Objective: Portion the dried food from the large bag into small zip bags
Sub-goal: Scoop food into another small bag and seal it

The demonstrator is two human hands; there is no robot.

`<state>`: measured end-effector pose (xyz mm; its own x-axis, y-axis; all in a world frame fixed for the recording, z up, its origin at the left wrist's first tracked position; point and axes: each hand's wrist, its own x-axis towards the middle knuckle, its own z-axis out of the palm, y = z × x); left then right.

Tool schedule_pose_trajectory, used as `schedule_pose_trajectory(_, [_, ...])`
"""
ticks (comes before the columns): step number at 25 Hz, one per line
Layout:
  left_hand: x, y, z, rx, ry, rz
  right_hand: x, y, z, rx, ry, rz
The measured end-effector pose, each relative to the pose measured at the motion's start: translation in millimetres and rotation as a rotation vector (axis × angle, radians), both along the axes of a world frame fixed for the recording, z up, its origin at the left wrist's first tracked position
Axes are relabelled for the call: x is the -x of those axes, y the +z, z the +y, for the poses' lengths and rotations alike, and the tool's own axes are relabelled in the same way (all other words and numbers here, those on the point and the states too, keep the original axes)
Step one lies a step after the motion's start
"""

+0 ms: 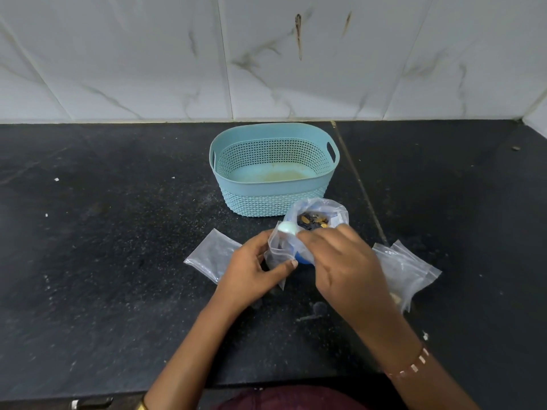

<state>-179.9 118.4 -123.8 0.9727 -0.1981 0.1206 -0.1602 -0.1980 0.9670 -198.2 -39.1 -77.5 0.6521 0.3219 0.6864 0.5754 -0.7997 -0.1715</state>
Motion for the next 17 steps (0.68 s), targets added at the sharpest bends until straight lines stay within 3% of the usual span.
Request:
schedule_pose_trajectory(5, [1,1,0,0.013,-0.008,0.014,-2,0,2,0.028,0.031,0.109])
schedule_pose_trajectory(11, [5,7,2,0.061,-0.004,0.114,-17,13,-22,-0.497,-0.144,0.323])
schedule_pose_trajectory(13, [8,12,3,0.112,0.013,0.156,-32,3,-30,-0.436,-0.257,0.419])
schedule_pose_trajectory(17, [15,17,0,0.257,-0.001,0.295,-49,-21,-30,-0.046,-0.294,0.414])
